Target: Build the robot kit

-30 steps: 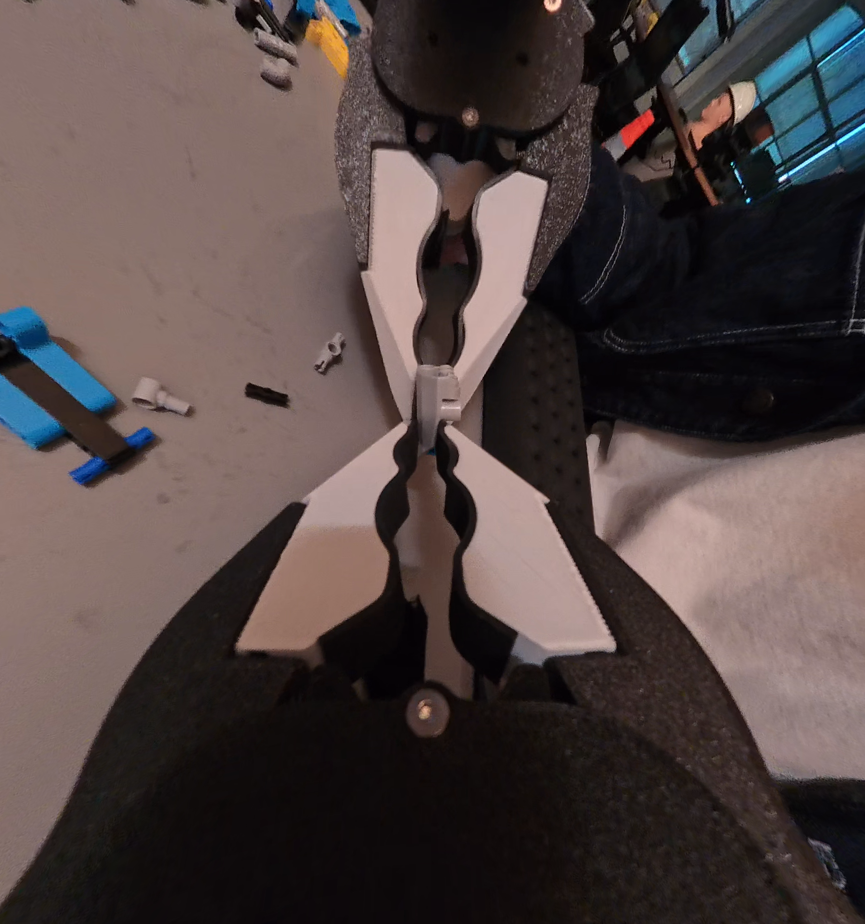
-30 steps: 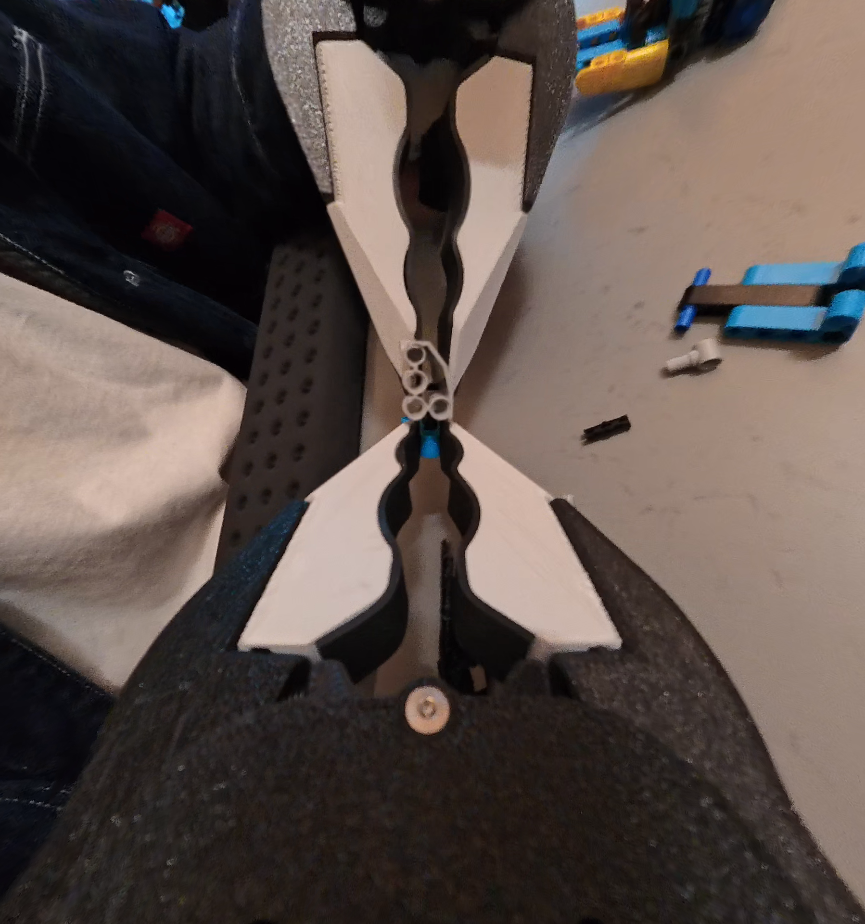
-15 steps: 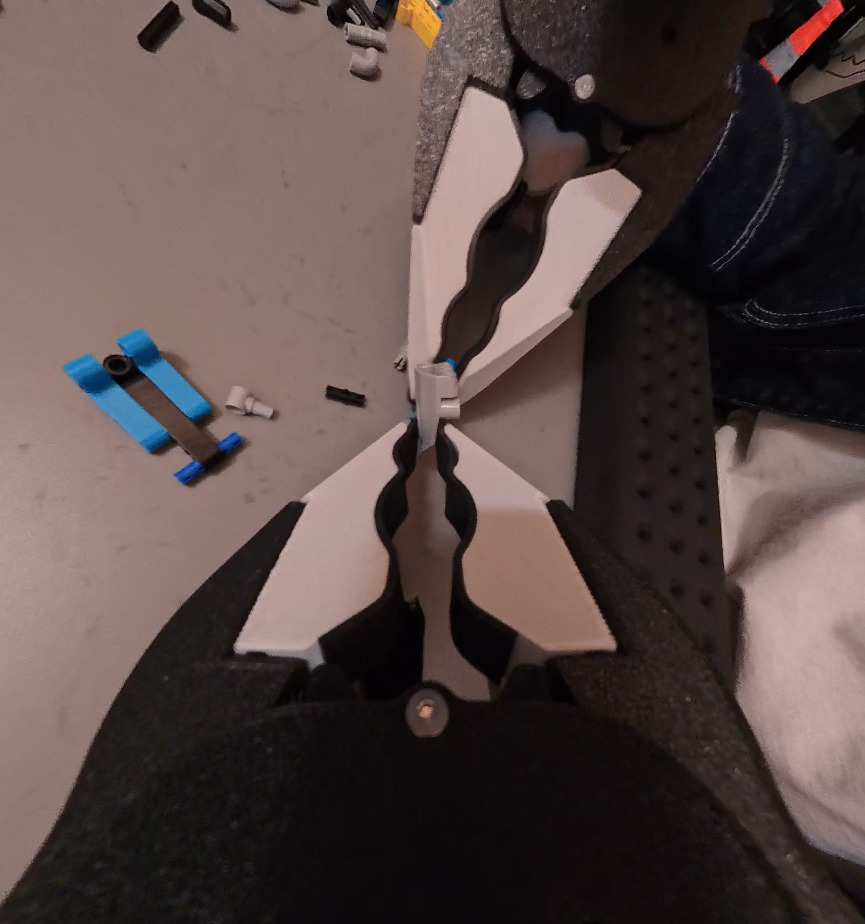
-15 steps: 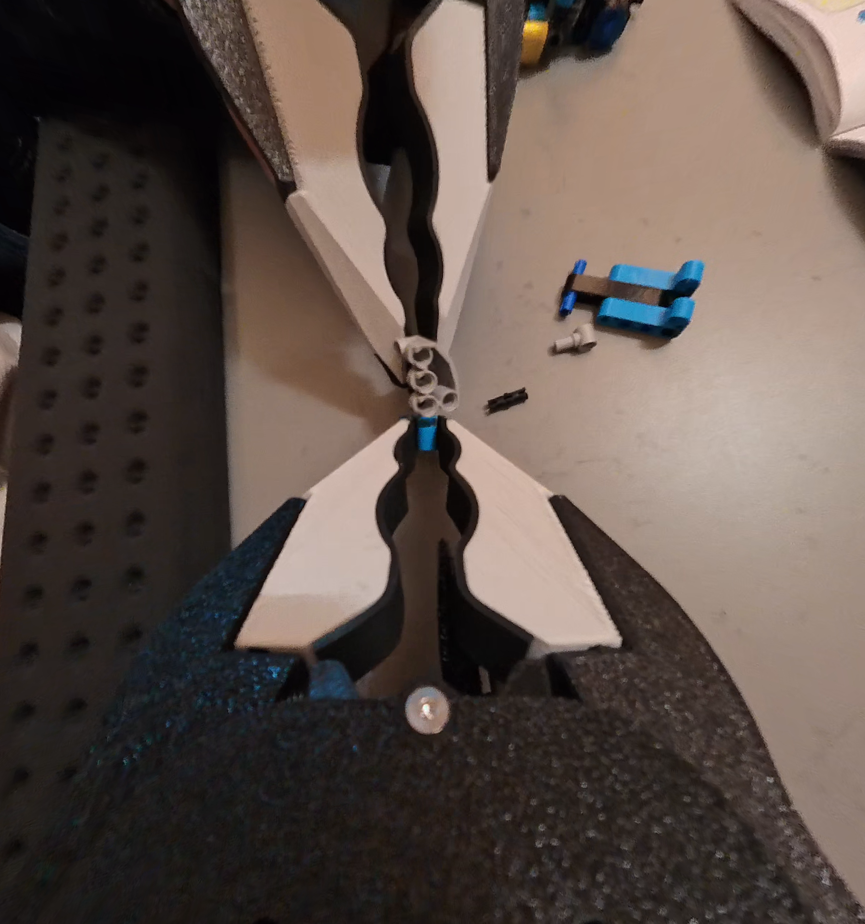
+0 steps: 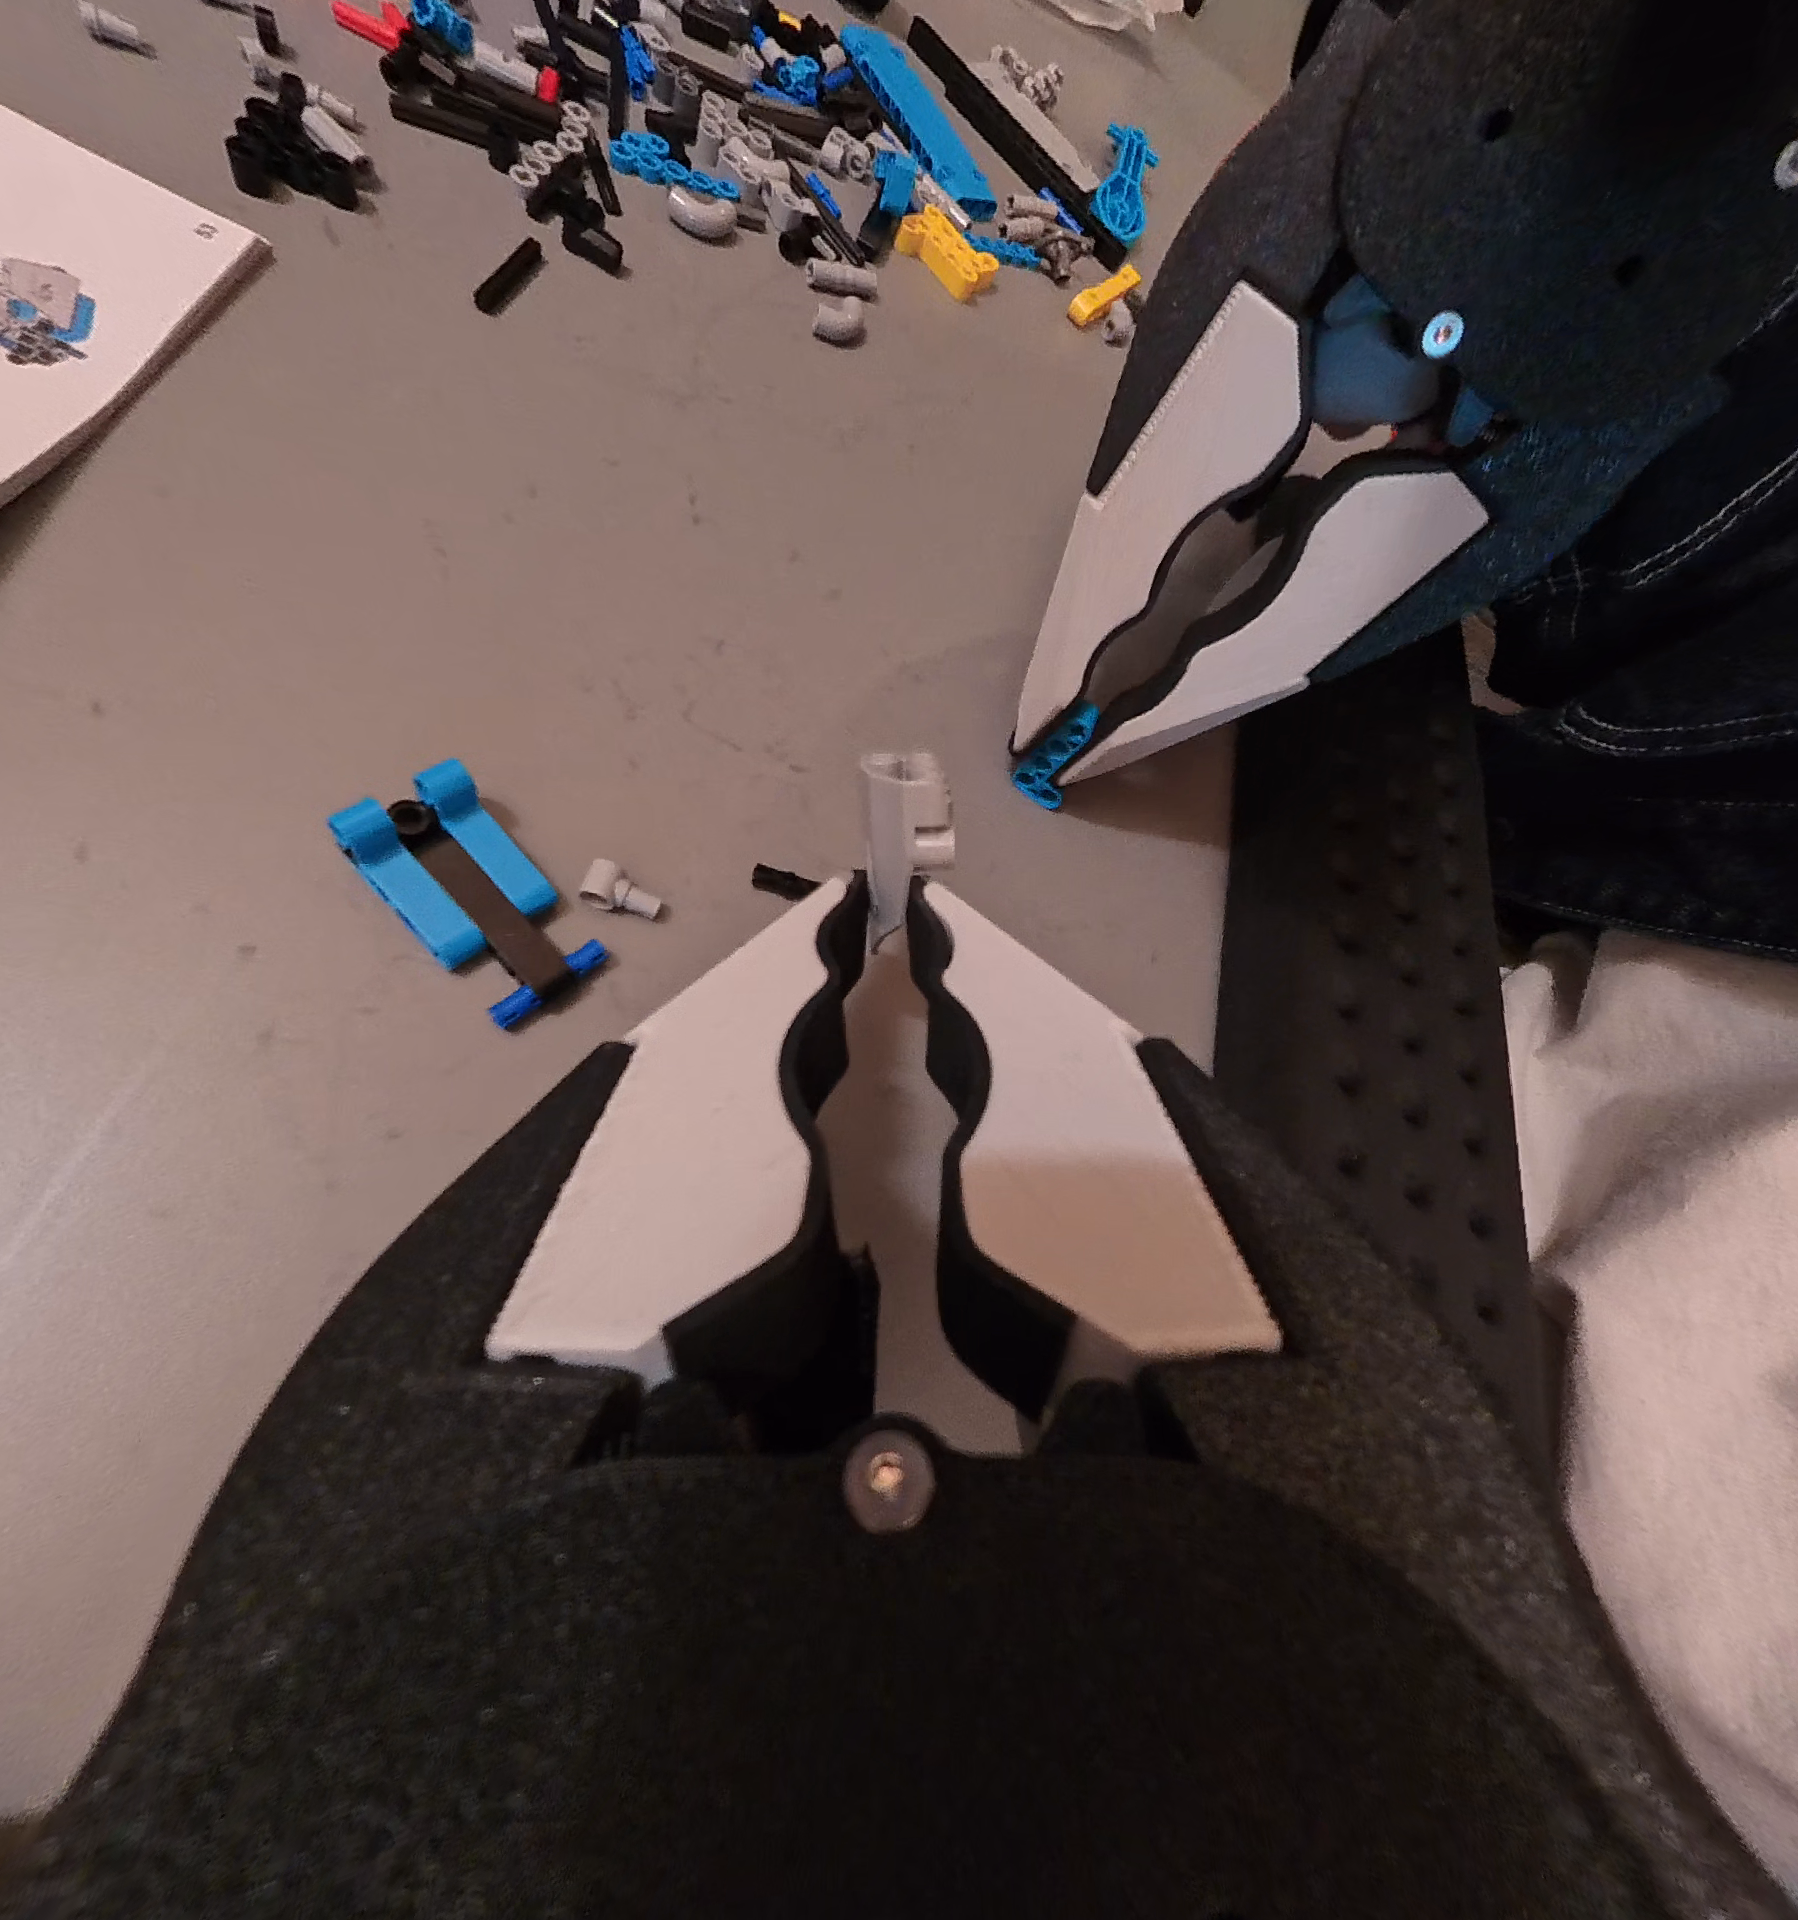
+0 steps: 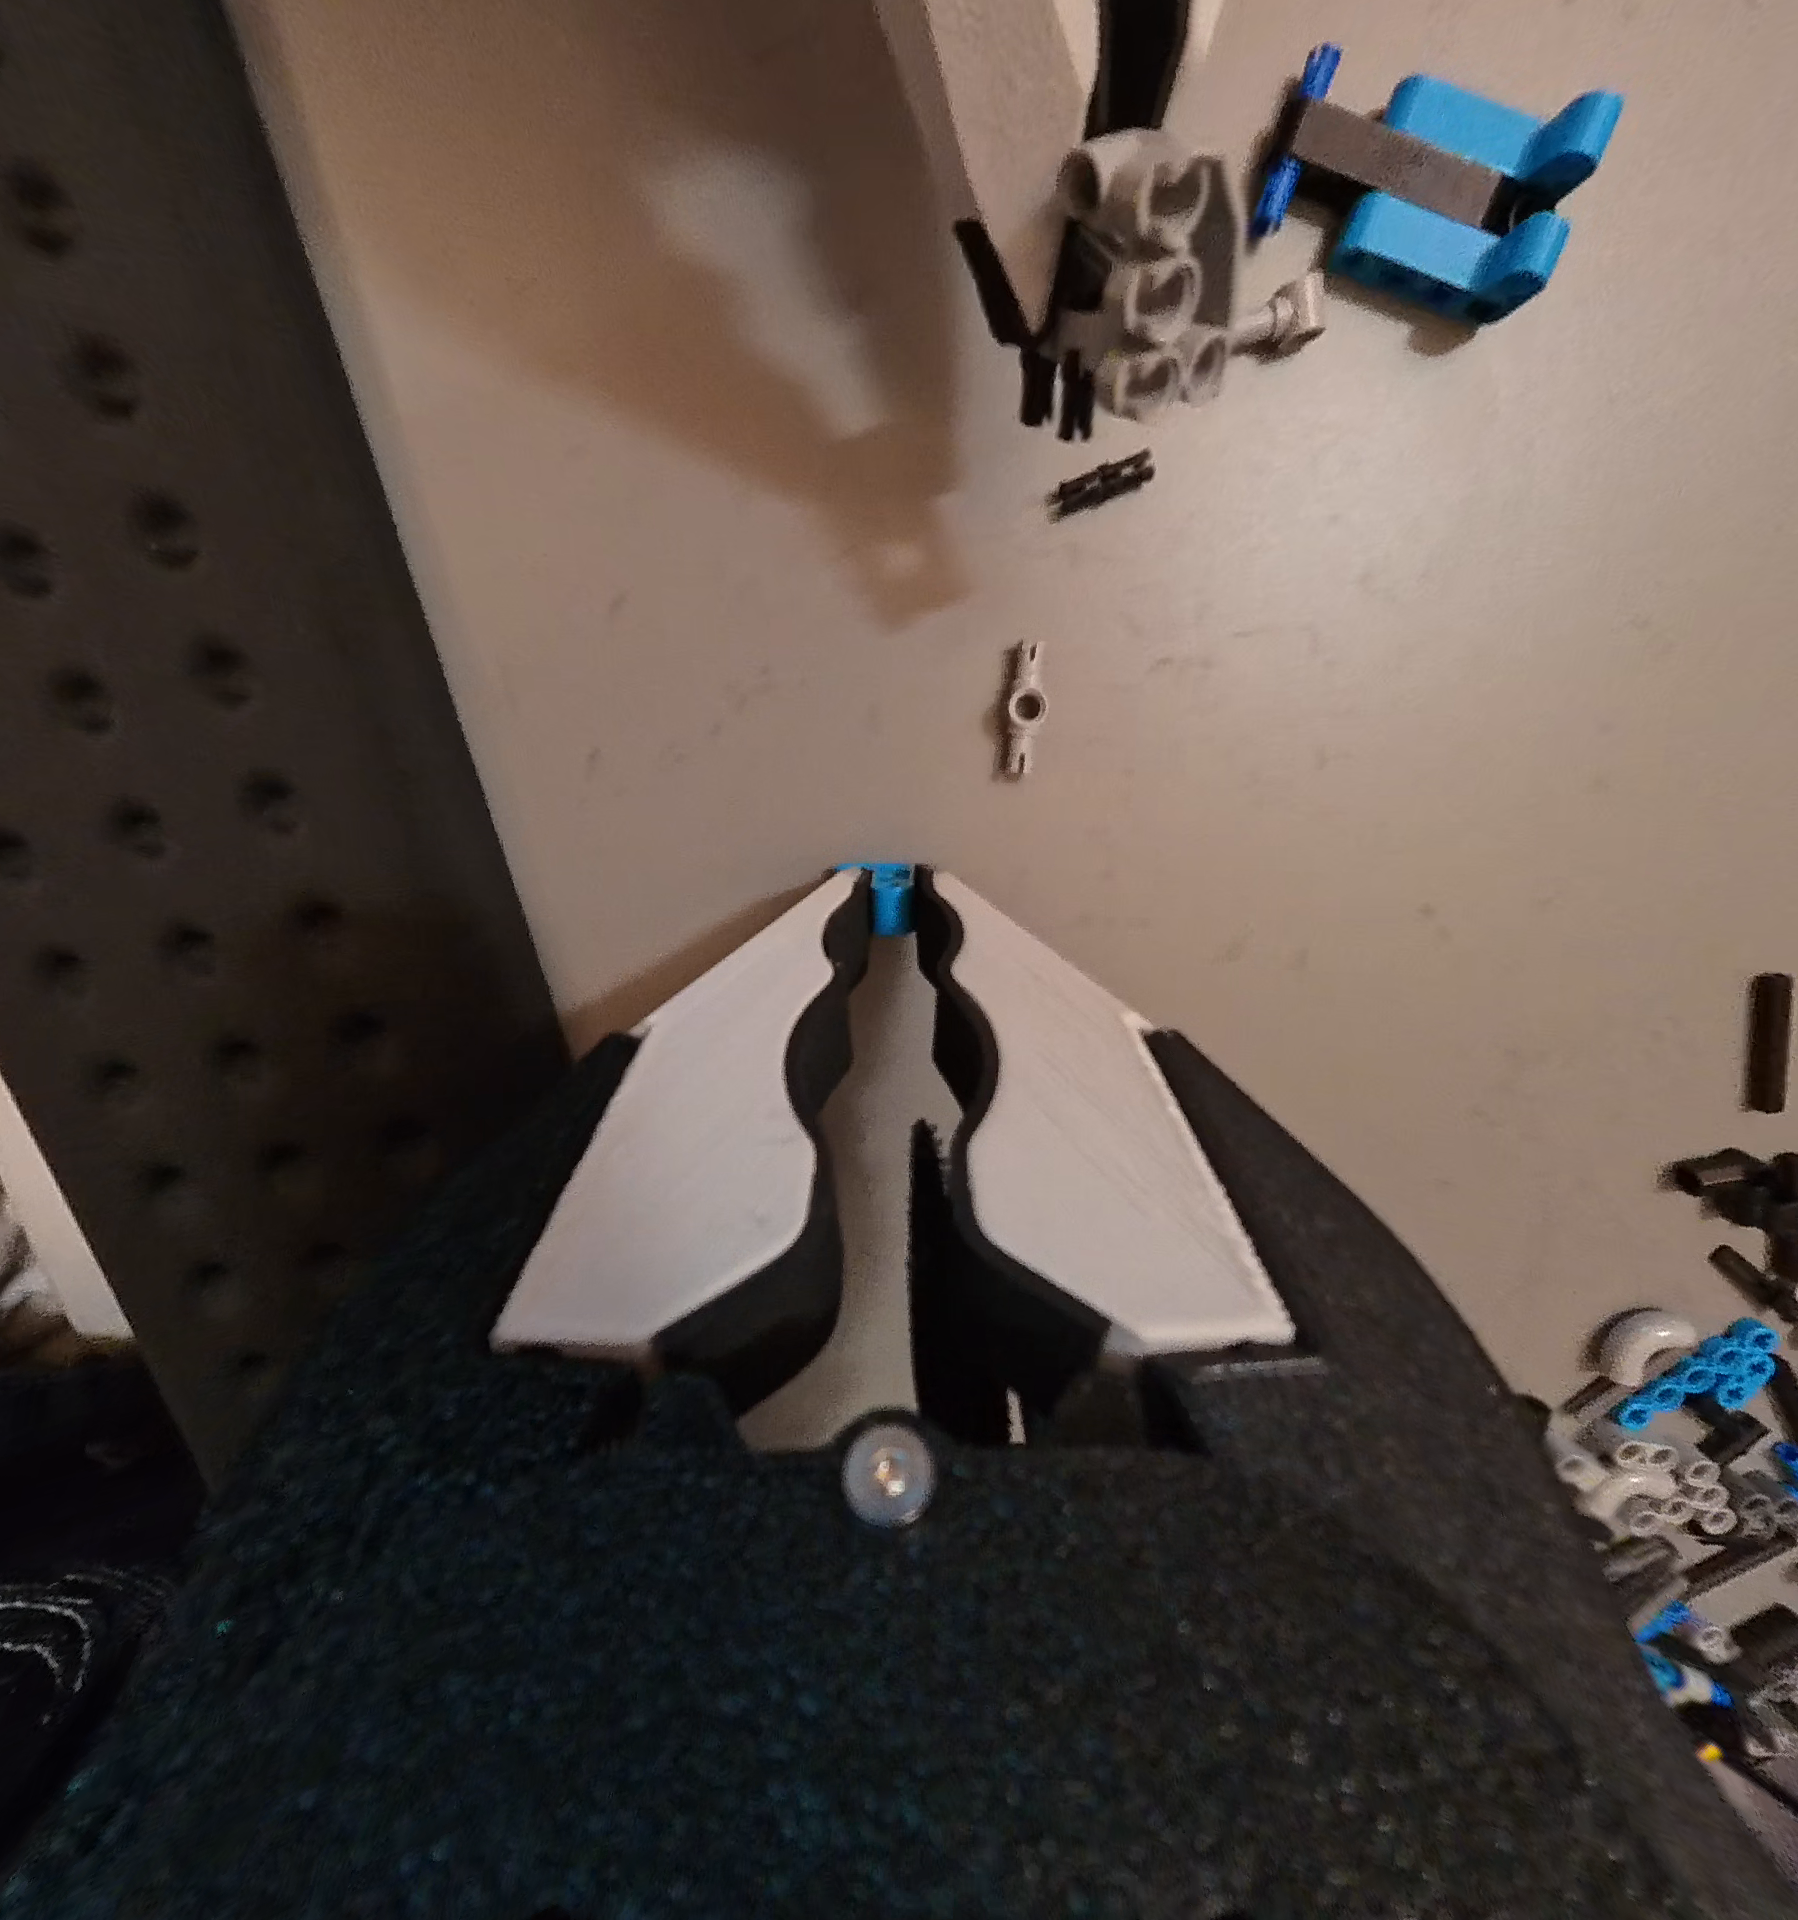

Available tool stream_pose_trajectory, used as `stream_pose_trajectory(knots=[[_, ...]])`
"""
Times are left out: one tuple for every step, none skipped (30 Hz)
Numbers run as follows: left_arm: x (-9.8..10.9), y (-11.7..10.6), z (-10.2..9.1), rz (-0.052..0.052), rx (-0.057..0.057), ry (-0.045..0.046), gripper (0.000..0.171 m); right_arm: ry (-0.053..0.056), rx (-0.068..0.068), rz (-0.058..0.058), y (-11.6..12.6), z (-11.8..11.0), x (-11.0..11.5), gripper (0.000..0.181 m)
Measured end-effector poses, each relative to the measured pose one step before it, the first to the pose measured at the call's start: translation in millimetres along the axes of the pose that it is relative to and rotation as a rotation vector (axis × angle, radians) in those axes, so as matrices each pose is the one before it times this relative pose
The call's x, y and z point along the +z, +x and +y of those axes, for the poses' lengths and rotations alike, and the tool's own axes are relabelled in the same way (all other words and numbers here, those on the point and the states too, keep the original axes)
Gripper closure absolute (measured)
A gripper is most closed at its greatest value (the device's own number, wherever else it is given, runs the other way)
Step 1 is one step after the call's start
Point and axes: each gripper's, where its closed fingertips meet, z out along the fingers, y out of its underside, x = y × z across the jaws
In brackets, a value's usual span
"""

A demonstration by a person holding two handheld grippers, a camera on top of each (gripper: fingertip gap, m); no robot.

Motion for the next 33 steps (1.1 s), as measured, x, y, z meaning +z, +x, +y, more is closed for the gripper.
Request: stream_pose_trajectory(knots=[[0.21,0.68,0.32,0.0008,0.0022,-0.0023,0.164,0.0049,0.0055,-0.001,0.26,0.76,-0.46,0.171],[-0.14,0.77,-0.07,0.0028,0.0002,-0.00025,0.165,0.0082,0.003,0.0063,1.22,-0.21,-0.39,0.166],[-0.18,0.57,-0.05,0.0027,-0.0003,-0.00005,0.165,0.0115,0.0006,-0.0046,-0.58,-0.92,-0.62,0.165],[-0.2,0.2,-0.19,0.0001,0.0002,0.00042,0.165,0.0168,-0.0006,-0.002,-0.16,-1.65,-0.81,0.164],[-0.27,0.23,-0.1,0.0002,0.0011,0.00041,0.165,0.0208,0.0002,0.0022,0.43,-1.71,-1.19,0.164],[-0.23,0.41,-0.25,0.0009,0.0007,0.00056,0.165,0.0214,0.0008,-0.0061,-0.98,-1.21,-1.23,0.161],[-0.21,0.65,-0.21,0.0026,0.0,0.00122,0.165,0.018,0.0019,-0.0144,-2.35,0.01,-1.1,0.16],[-0.14,0.76,-0.24,0.0034,0.0002,0.00105,0.165,0.0228,0.0018,-0.0137,-2.19,0.09,-1.07,0.16],[-0.01,0.68,-0.2,0.0025,0.001,0.00032,0.165,0.0277,0.0056,-0.0115,-1.91,-0.03,-0.47,0.16],[0.2,0.4,0.22,0.0007,0.0013,-0.00155,0.164,0.0258,0.013,-0.0161,-2.07,0.73,0.41,0.16],[0.26,0.48,0.39,0.0016,0.0014,-0.00264,0.164,0.0188,0.0182,-0.0186,-2.07,1.83,1.61,0.16],[0.31,0.63,0.18,0.0017,0.0013,-0.00139,0.164,0.0135,0.0153,-0.0088,-0.65,2.24,2.3,0.159],[0.13,0.71,-0.09,0.0015,0.0019,0.00087,0.164,0.0123,0.0085,0.0089,1.41,2.01,1.81,0.159],[0.14,0.74,-0.13,0.003,0.002,0.00022,0.164,0.0207,-0.0012,0.0126,1.22,0.67,0.93,0.159],[0.14,0.35,0.09,0.0015,0.0007,-0.00088,0.164,0.0269,-0.0024,0.0138,1.29,-0.38,-0.05,0.159],[0.06,-0.1,-0.12,-0.0007,0.0001,0.00083,0.164,0.0231,0.0026,0.0132,1.68,-0.08,-0.46,0.16],[0.0,0.11,-0.18,0.0012,-0.0005,0.00141,0.164,0.0205,0.0093,0.0022,0.86,0.2,-0.51,0.161],[0.01,0.13,-0.23,0.0029,-0.0019,0.00145,0.165,0.0188,0.0172,-0.0176,-1.52,0.24,-0.08,0.161],[-0.06,0.39,-0.14,0.0038,-0.0027,0.00147,0.164,0.0108,0.0197,-0.0172,-1.03,0.55,0.3,0.161],[0.04,0.34,-0.17,0.0032,-0.0018,0.00156,0.164,0.0157,0.0146,-0.0089,0.08,-0.58,0.33,0.161],[0.17,0.53,-0.16,0.003,-0.0001,0.00107,0.164,0.0204,0.0108,-0.0135,-0.72,-1.33,0.44,0.161],[0.17,0.67,0.04,0.0038,0.0008,-0.00044,0.164,0.0159,0.0094,-0.0187,-1.48,-1.23,0.25,0.163],[0.23,0.46,0.1,0.0024,0.0003,-0.00037,0.164,0.0238,0.0092,-0.0104,0.13,-2.43,-0.1,0.163],[0.16,0.34,-0.14,0.0016,-0.0004,0.00087,0.164,0.0264,0.0126,-0.0125,0.18,-2.66,-0.18,0.164],[0.1,0.3,-0.02,0.0021,-0.0008,0.00069,0.164,0.0193,0.0166,-0.0198,-0.61,-1.99,0.05,0.164],[0.19,0.28,0.14,0.0027,-0.0009,-0.00097,0.164,0.0115,0.0173,-0.0191,-0.75,-1.26,0.52,0.164],[0.11,0.24,0.07,0.0015,-0.0009,-0.00037,0.164,0.0034,0.0103,-0.0087,0.04,-0.28,0.47,0.165],[-0.04,0.12,-0.04,0.0008,-0.0003,0.00067,0.164,0.0004,-0.0007,0.0022,0.6,0.32,0.44,0.167],[0.09,0.29,0.1,0.0023,-0.0001,-0.00058,0.164,-0.0002,-0.0084,0.0072,0.65,0.44,0.22,0.168],[0.24,0.42,0.22,0.0031,-0.0007,-0.00161,0.164,-0.0066,-0.0123,0.0103,0.6,1.6,-0.28,0.17],[0.2,0.27,0.26,0.0016,-0.0005,-0.00128,0.164,-0.0101,-0.0126,0.0097,0.63,2.5,-0.57,0.17],[0.16,0.23,0.06,0.0007,0.0008,-0.00061,0.164,-0.0062,-0.009,0.0046,0.23,2.21,-0.45,0.17],[0.14,0.34,0.01,0.0008,0.0014,-0.00051,0.164,-0.003,-0.0032,0.0031,0.46,1.6,-0.46,0.169]])
